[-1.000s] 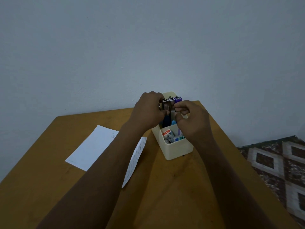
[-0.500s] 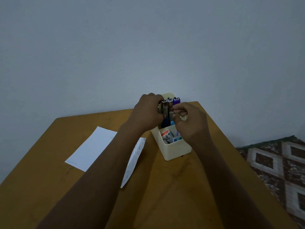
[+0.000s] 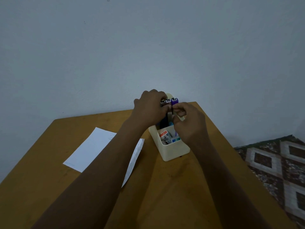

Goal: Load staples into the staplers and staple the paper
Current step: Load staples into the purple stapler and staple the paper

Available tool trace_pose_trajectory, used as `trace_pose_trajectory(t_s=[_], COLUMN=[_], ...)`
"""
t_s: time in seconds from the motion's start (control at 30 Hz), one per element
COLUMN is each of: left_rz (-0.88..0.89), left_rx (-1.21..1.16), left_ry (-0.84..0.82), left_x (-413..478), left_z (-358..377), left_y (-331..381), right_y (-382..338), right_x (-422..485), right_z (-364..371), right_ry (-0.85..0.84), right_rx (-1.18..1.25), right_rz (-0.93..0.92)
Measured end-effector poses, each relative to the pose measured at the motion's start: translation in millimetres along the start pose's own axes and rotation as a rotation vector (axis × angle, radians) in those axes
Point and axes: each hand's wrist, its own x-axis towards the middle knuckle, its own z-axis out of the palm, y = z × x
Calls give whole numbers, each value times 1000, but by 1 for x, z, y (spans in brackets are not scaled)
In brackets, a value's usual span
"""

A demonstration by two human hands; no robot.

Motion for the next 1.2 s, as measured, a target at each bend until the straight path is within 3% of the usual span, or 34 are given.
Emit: trace_pose_trajectory(t_s=[0.2,0.53,0.8,1.03,1.2], left_rz=[-76,-61,-209,-398,-471], left_rx=[-123,-588,-964,-1119,-1205], left_ry=[34,200,275,254,85], left_x=[1,-11,-35,-65,-92], left_z=[-3,-54,-89,-101,-94], left_y=[3,6,-17,-70,-108], right_y=[-1,-14,-53,-78,-89], right_x=[-1,-3,-2,-19,-26], right_z=[-1,0,3,38,63], right_ry=[-7,12,32,-17,-128], right_rx=[13,46,7,147,367], right_rz=[-5,-66,-172,-217,-54])
